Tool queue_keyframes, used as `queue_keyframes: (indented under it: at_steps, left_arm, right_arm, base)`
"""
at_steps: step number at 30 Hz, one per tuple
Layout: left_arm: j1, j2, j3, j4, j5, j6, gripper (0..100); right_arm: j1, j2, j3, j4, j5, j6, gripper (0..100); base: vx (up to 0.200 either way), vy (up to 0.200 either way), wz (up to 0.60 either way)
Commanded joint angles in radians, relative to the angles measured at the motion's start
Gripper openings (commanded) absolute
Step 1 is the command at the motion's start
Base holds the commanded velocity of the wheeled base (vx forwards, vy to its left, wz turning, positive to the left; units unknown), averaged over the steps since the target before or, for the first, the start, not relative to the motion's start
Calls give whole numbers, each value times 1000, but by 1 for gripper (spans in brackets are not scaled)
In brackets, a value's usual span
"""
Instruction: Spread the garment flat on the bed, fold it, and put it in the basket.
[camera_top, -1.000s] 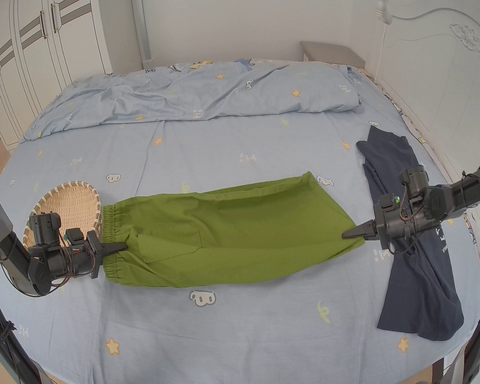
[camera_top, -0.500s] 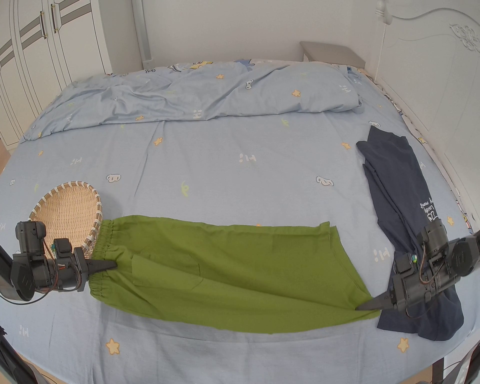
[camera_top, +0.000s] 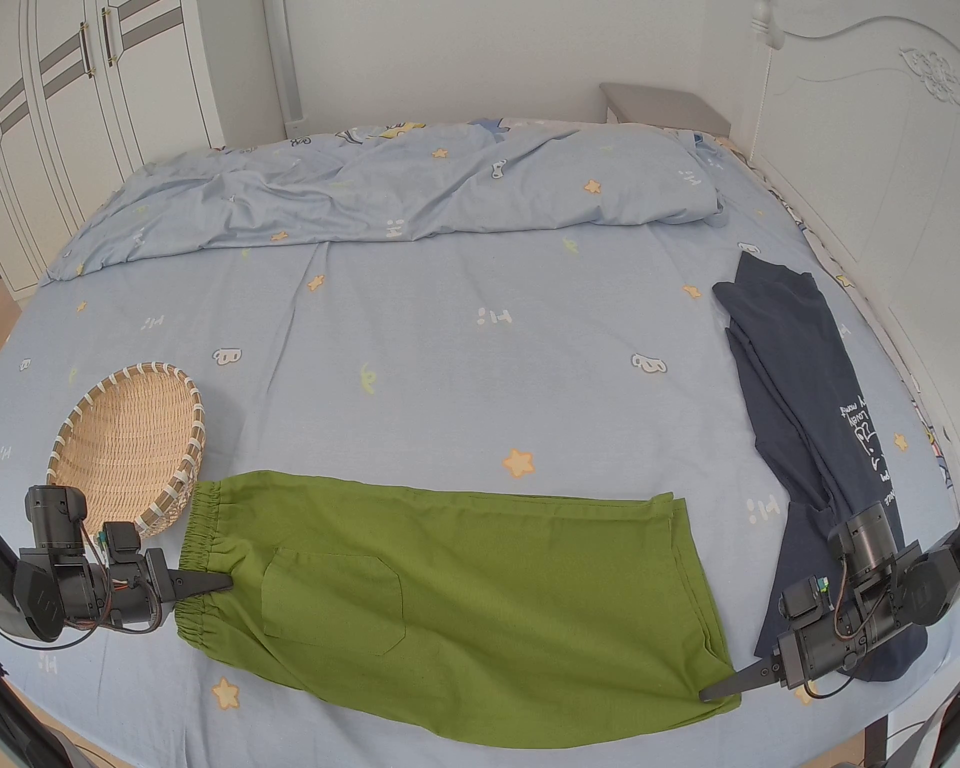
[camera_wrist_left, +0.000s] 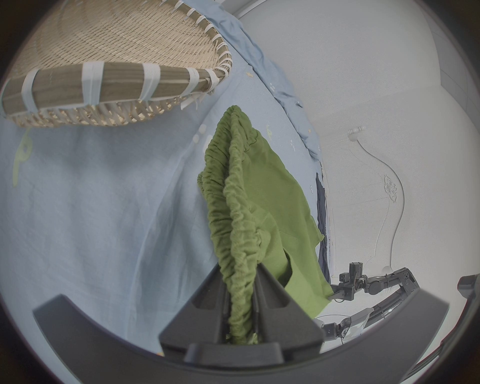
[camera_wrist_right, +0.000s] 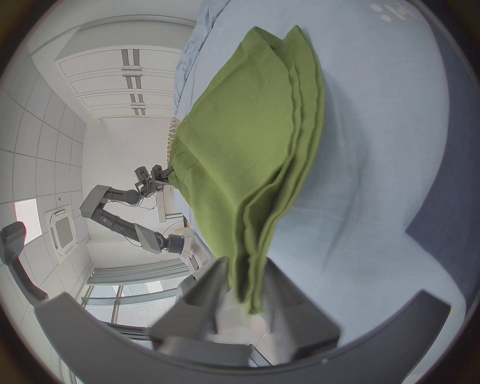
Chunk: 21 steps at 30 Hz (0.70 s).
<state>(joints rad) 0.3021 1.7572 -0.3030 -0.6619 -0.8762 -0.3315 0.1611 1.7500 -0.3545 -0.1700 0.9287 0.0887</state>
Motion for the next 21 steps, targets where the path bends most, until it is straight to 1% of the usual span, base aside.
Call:
queue_keyframes:
  at_steps: [1, 8, 9, 12, 14, 18, 19, 20, 21]
  left_arm:
    - [5, 2, -5, 1, -1, 0, 0]
    - [-20, 42, -22, -4, -3, 28, 0]
    - [-38, 59, -38, -2, -3, 49, 0]
    - [-46, 80, -67, -2, -3, 54, 0]
    - [-51, 90, -77, -2, -3, 54, 0]
    - [-55, 93, -88, -2, -3, 54, 0]
    - [-55, 93, -88, -2, -3, 54, 0]
    - [-54, 93, -90, -2, -3, 54, 0]
    - [-52, 93, -90, -2, -3, 54, 0]
  right_arm:
    - [5, 2, 9, -2, 1, -1, 100]
    - [-11, -56, 17, -3, -10, 0, 100]
    - [-37, -136, -1, -3, -36, 8, 100]
    - [-66, -204, -57, 4, -91, 9, 100]
    - [-67, -219, -97, 6, -117, 14, 100]
    - [-58, -225, -230, 7, -220, 17, 100]
    - [-58, -225, -230, 7, -220, 17, 100]
    - [-54, -224, -287, 9, -261, 19, 100]
    - [-54, -219, -311, 9, -269, 20, 100]
  base:
    - [0, 0, 0]
    - [0, 0, 0]
    - [0, 0, 0]
    - [0, 0, 0]
    - [0, 0, 0]
    - [0, 0, 0]
    - [0, 0, 0]
    - [0, 0, 0]
    - [0, 0, 0]
